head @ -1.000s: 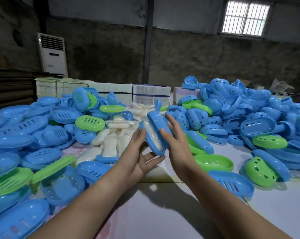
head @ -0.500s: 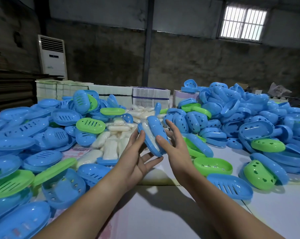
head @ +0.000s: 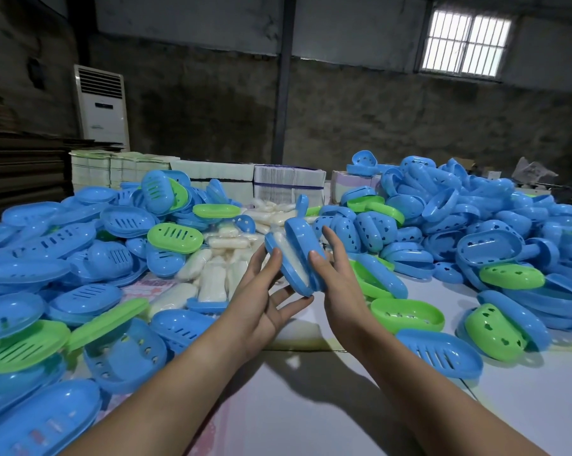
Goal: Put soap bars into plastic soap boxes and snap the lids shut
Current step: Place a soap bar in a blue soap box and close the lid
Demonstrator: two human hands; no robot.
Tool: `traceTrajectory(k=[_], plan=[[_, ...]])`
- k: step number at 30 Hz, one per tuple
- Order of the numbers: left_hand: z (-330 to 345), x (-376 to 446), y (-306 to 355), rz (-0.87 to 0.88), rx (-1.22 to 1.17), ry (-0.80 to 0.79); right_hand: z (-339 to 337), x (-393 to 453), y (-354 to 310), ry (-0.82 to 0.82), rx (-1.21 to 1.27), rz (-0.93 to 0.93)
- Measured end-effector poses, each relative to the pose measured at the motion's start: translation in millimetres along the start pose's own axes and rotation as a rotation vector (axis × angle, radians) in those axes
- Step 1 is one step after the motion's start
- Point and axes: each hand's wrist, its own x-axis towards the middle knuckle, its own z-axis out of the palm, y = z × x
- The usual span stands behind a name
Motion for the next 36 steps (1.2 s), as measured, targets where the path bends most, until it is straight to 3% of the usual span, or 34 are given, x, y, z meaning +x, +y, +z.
traceTrajectory(k=[10,23,36], plan=[[-2,1,-3,0.011,0.037,-0.005,0,-2,4,-0.036,-0.034,-0.039],[-5,-3,2,0.080,0.293,-0.020,1,-9,-5,-0.169,-0.117,-0.062],[-5,-7,4,0.135,0.456,-0.029,-18,-5,-13,-0.196,-0.099,0.004]])
